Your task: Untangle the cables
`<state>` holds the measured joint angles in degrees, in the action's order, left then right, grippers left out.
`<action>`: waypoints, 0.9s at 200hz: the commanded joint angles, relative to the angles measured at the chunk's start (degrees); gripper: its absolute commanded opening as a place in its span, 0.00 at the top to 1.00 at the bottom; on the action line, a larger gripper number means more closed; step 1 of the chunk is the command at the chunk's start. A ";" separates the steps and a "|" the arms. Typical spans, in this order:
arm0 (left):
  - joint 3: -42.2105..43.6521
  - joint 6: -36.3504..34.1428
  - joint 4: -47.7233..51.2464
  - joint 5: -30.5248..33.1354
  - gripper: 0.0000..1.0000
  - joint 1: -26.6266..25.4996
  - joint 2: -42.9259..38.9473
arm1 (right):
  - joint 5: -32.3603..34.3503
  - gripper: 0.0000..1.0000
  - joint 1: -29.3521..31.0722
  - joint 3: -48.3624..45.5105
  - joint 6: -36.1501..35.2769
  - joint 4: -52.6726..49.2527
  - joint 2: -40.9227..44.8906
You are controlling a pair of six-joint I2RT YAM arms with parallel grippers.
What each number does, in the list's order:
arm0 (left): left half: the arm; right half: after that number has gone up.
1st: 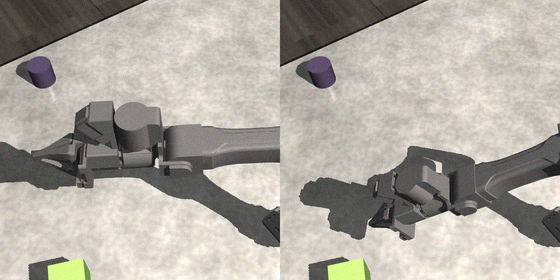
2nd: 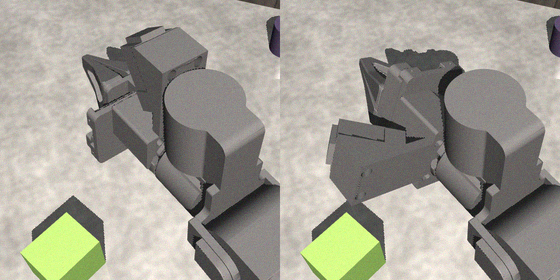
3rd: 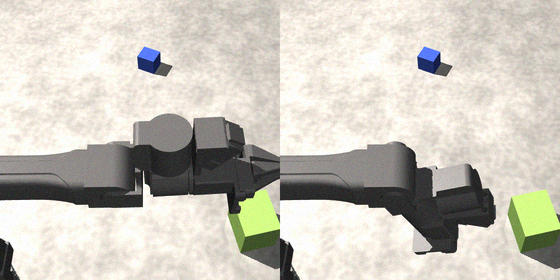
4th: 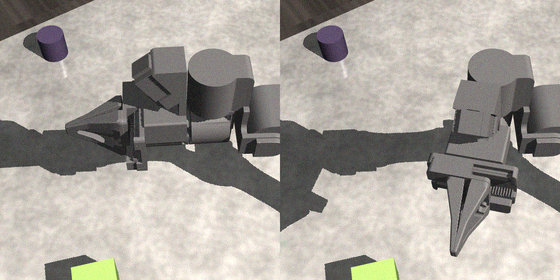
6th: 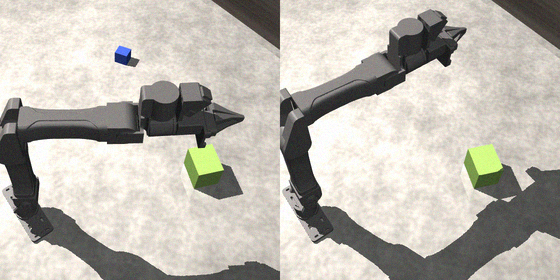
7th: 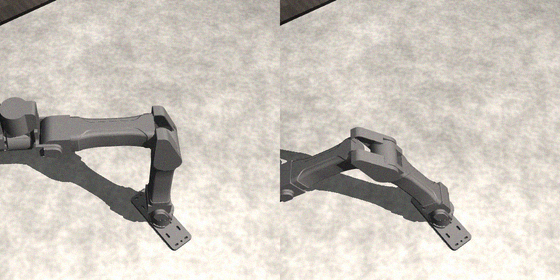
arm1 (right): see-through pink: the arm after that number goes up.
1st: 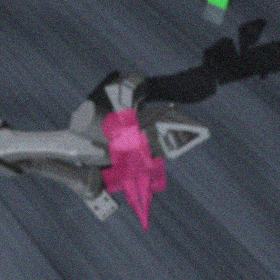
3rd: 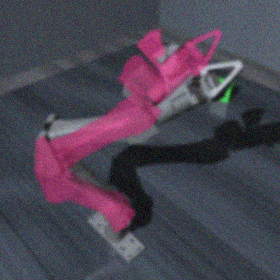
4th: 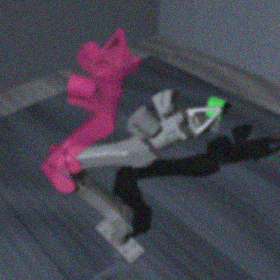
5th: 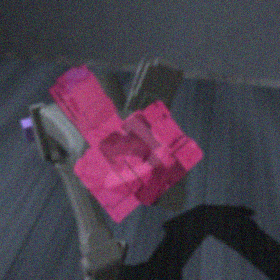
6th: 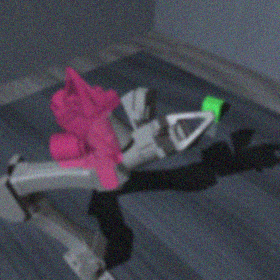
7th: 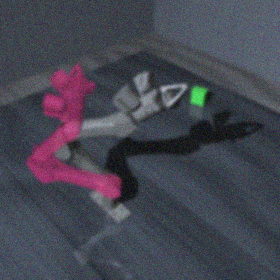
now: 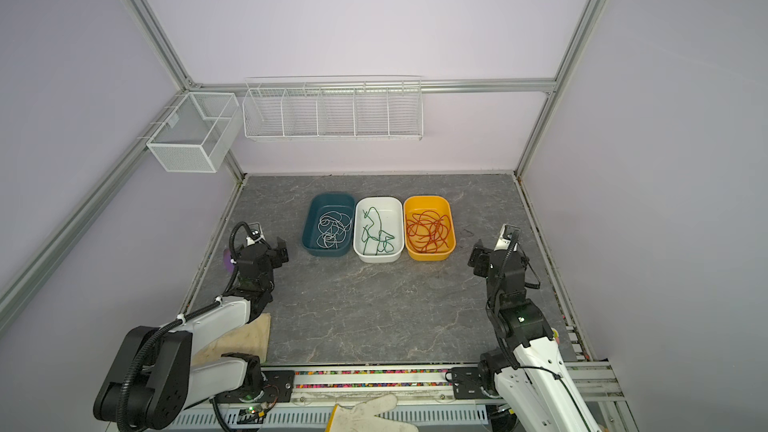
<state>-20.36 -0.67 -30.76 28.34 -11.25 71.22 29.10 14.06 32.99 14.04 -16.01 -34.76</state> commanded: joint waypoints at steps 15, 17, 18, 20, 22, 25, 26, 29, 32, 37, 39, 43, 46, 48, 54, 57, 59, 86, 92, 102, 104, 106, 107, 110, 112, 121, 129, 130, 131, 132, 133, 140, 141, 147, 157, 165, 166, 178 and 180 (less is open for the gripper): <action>-1.09 1.29 -6.20 -1.93 0.01 0.43 2.79 | -0.37 0.11 -0.11 -0.85 -0.60 1.68 0.92; -1.13 1.42 -6.51 -2.07 0.01 0.43 2.96 | -0.43 0.11 -0.12 -0.90 -0.62 1.73 0.92; -1.15 1.44 -6.68 -2.15 0.01 0.48 3.05 | -0.40 0.11 -0.15 -0.91 -0.70 1.75 0.97; -1.19 1.45 -6.99 -2.24 0.01 0.45 3.27 | -0.37 0.11 -0.15 -0.91 -0.75 1.74 1.00; -1.24 1.50 -7.19 -2.34 0.01 0.44 3.41 | -0.43 0.11 -0.15 -0.91 -0.74 1.77 1.01; -1.43 1.41 -7.49 -2.61 0.01 0.44 3.72 | -0.43 0.11 -0.15 -0.98 -0.72 1.77 1.08; -1.44 1.30 -7.52 -2.60 0.01 0.44 3.87 | -0.39 0.11 -0.12 -0.99 -0.70 1.77 1.09; -1.60 1.04 -7.59 -2.64 0.01 0.43 4.17 | -0.44 0.11 -0.17 -1.00 -0.69 1.85 1.06; -1.83 0.86 -7.69 -2.59 0.01 0.43 4.49 | -0.43 0.11 -0.14 -1.00 -0.68 1.86 1.10; -2.08 0.69 -7.92 -2.08 0.01 0.43 5.00 | -0.58 0.11 -0.16 -1.06 -0.68 2.03 1.06; -2.19 0.67 -7.96 -1.91 0.01 0.46 5.27 | -0.59 0.11 -0.11 -1.08 -0.68 2.03 1.09; -2.41 0.59 -8.16 -1.58 0.01 0.52 5.63 | -0.65 0.11 -0.17 -1.07 -0.67 2.04 1.02; -2.54 0.53 -8.43 -1.48 0.01 0.58 5.91 | -0.66 0.11 -0.18 -1.13 -0.65 2.11 1.01; -2.56 0.57 -8.50 -1.52 0.01 0.67 6.18 | -0.66 0.11 -0.16 -1.17 -0.61 2.12 0.95; -2.80 0.53 -9.03 -1.53 0.01 0.83 6.86 | -0.79 0.11 -0.16 -1.18 -0.60 2.21 0.84; -2.83 0.56 -9.22 -1.49 0.01 0.91 7.20 | -0.75 0.11 -0.18 -1.12 -0.57 2.28 0.79; -2.84 0.55 -9.45 -1.45 0.01 0.95 7.54 | -0.74 0.11 -0.16 -1.16 -0.55 2.29 0.76; -3.62 0.94 -11.67 -1.02 0.01 1.81 11.23 | -0.67 0.11 -0.10 -1.00 -0.80 2.55 0.75; -3.74 0.81 -12.28 -0.92 0.01 1.78 12.10 | -0.62 0.11 -0.12 -1.00 -0.81 2.63 0.71; -4.19 0.67 -12.78 -1.29 0.01 1.88 13.02 | -0.65 0.11 -0.13 -1.00 -0.85 2.72 0.58; -4.30 0.67 -12.66 -1.43 0.01 1.96 13.05 | -0.65 0.11 -0.10 -1.00 -0.81 2.73 0.60; -4.37 0.67 -12.55 -1.68 0.01 2.07 13.06 | -0.65 0.11 -0.14 -1.00 -0.80 2.74 0.54; -4.44 0.67 -12.47 -1.78 0.01 2.17 13.11 | -0.64 0.11 -0.11 -1.00 -0.83 2.78 0.51; -4.47 0.74 -12.36 -2.28 0.01 2.38 13.14 | -0.65 0.11 -0.16 -1.00 -0.77 2.82 0.45; -4.44 0.88 -12.36 -2.53 0.01 2.48 13.15 | -0.68 0.11 -0.17 -1.00 -0.77 2.89 0.37; -4.10 1.73 -12.59 -3.40 0.01 3.29 13.04 | -0.82 0.11 -0.17 -1.02 -0.61 2.98 0.15; -3.20 3.00 -14.15 -2.92 0.01 3.80 13.54 | -1.06 0.11 -0.19 -1.02 -0.51 3.00 -0.09; -3.02 3.15 -14.50 -2.80 0.01 3.88 13.66 | -1.06 0.11 -0.18 -1.01 -0.51 3.00 -0.11; -2.76 3.23 -14.81 -2.80 0.01 3.87 13.89 | -1.11 0.11 -0.18 -1.05 -0.51 3.05 -0.12; -2.76 3.31 -15.14 -2.29 0.01 3.87 14.09 | -1.13 0.11 -0.14 -1.07 -0.51 3.07 -0.08; -2.67 3.31 -15.52 -2.13 0.01 3.86 14.24 | -1.10 0.11 -0.16 -1.08 -0.42 3.08 -0.10; -2.24 3.19 -17.33 -1.38 0.01 3.89 15.46 | -1.25 0.11 -0.13 -1.02 -0.33 3.14 -0.22; -2.28 3.12 -17.41 -1.28 0.01 3.83 15.58 | -1.25 0.11 -0.20 -1.06 -0.37 3.16 -0.26; -2.76 3.04 -16.96 -1.34 0.01 3.78 15.83 | -1.31 0.11 -0.20 -1.05 -0.41 3.09 -0.30; -3.01 3.12 -16.55 -1.60 0.01 3.86 15.87 | -1.09 0.11 -0.18 -1.15 -0.38 3.22 -0.33; -3.08 3.23 -16.44 -1.70 0.01 3.87 15.79 | -0.77 0.11 -0.18 -1.30 -0.40 3.66 -0.37; -3.09 3.18 -16.44 -1.66 0.01 3.87 15.84 | -0.74 0.11 -0.18 -1.33 -0.41 3.73 -0.38; -2.93 3.12 -17.20 -1.70 0.01 3.87 16.01 | -0.58 0.11 -0.25 -1.45 0.23 4.76 -0.93; -2.89 3.13 -17.35 -1.66 0.01 3.86 16.09 | -0.57 0.11 -0.26 -1.49 0.42 4.98 -1.10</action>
<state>-23.03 1.32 -44.69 26.28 -7.62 86.67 28.47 14.06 32.82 14.09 -14.15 -35.16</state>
